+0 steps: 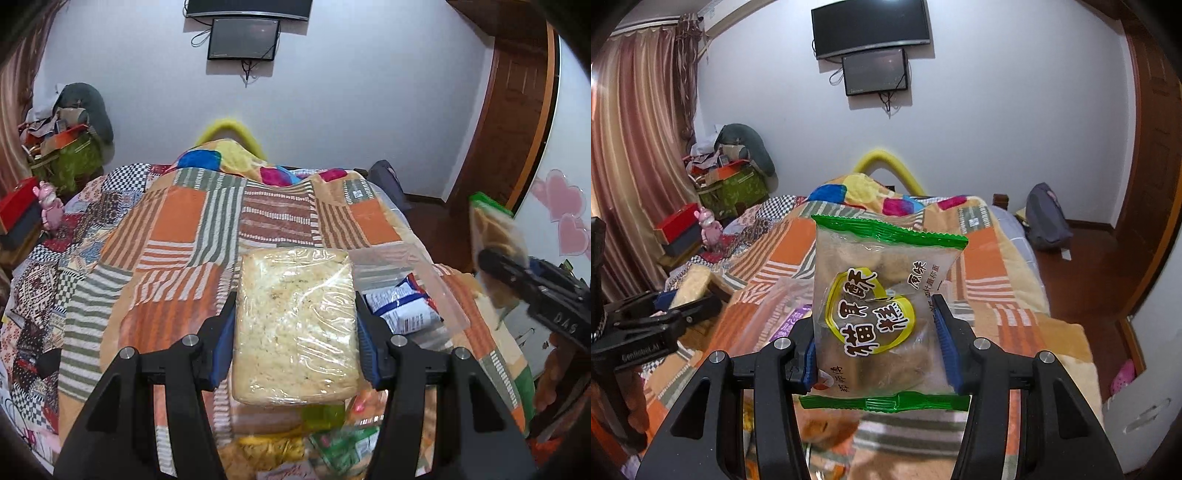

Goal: Organize snacks
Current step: 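Place the bread pack and pastry bag into the clear box, then grasp the red-filled bread pack with the left tool while the right grasps the striped biscuit pack, then carry both packs over the clear box and release them inside, then grasp the yellow-white chip bag with the left tool while the right grasps a clear pastry bag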

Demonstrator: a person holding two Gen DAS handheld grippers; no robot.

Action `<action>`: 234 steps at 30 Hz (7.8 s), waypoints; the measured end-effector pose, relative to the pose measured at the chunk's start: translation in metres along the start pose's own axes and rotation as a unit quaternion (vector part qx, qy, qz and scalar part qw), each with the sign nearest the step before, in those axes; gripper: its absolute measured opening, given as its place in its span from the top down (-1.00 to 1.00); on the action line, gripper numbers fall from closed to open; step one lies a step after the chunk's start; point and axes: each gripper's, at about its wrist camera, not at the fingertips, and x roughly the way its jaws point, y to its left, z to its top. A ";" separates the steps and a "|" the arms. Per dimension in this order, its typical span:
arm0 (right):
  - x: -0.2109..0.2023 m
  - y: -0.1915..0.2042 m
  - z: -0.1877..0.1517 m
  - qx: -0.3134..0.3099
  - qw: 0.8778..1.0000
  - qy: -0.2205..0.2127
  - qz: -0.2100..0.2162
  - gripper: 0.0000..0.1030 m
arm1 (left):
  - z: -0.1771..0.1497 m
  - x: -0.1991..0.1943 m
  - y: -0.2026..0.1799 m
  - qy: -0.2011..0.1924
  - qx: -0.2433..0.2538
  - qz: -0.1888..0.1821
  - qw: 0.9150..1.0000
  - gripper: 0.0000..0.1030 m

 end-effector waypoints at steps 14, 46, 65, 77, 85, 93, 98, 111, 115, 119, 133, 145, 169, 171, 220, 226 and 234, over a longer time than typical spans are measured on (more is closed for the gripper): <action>0.074 -0.014 -0.008 0.007 0.996 0.090 0.003 0.06 | -0.005 0.083 -0.023 0.064 0.005 -0.023 0.998 -0.08; -0.001 -0.005 -0.010 -0.010 0.998 0.051 0.023 -0.33 | -0.008 0.001 -0.036 0.016 0.039 -0.006 0.999 -0.15; -0.025 0.035 -0.093 -0.021 0.993 0.117 0.028 -0.55 | -0.111 -0.042 0.043 0.095 0.025 0.029 0.995 -0.59; 0.008 0.059 -0.134 -0.007 0.980 0.195 0.046 -0.64 | -0.159 0.001 0.071 0.157 0.045 0.012 0.987 -0.59; 0.024 0.076 -0.141 -0.051 0.976 0.211 0.031 -0.87 | -0.159 0.025 0.068 0.161 0.053 -0.008 0.986 -0.59; 0.027 0.068 -0.138 -0.030 0.976 0.210 0.043 -0.72 | -0.168 0.025 0.073 0.151 0.039 -0.025 0.987 -0.12; 0.020 0.065 -0.139 -0.020 0.977 0.206 0.050 -0.51 | -0.172 0.014 0.073 0.153 0.017 -0.029 0.988 0.13; -0.017 0.047 -0.124 0.000 0.987 0.159 0.039 -0.45 | -0.149 -0.040 0.070 0.102 -0.002 0.000 0.995 0.14; -0.029 0.037 -0.114 0.009 0.990 0.135 0.032 -0.45 | -0.133 -0.055 0.061 0.079 -0.002 0.001 0.997 0.14; -0.034 0.028 -0.102 0.016 0.993 0.114 0.025 -0.45 | -0.114 -0.064 0.050 0.056 -0.004 -0.010 0.998 0.14; -0.011 -0.002 -0.052 0.026 0.997 0.069 0.002 -0.45 | -0.060 -0.031 0.015 0.032 -0.008 -0.029 0.999 0.14; 0.038 -0.013 -0.043 0.034 0.996 0.086 0.009 -0.45 | -0.030 0.040 0.007 0.044 -0.017 -0.029 0.998 0.14; 0.039 -0.005 -0.050 -0.007 0.993 0.121 0.005 -0.62 | -0.042 0.054 -0.001 0.068 -0.005 -0.020 0.997 0.04; 0.038 -0.006 -0.049 -0.006 0.993 0.121 0.007 -0.62 | -0.042 0.044 -0.001 0.064 -0.002 -0.023 0.998 0.02; 0.066 0.028 -0.096 0.081 0.975 0.189 0.090 -0.23 | -0.160 0.037 0.034 0.144 0.023 -0.027 0.989 0.02; 0.051 0.034 -0.094 0.055 0.979 0.173 0.088 0.11 | -0.158 0.021 0.025 0.132 0.036 -0.025 0.990 0.03; 0.031 0.029 -0.084 0.035 0.984 0.158 0.076 0.20 | -0.138 -0.010 0.015 0.098 0.035 -0.022 0.994 0.04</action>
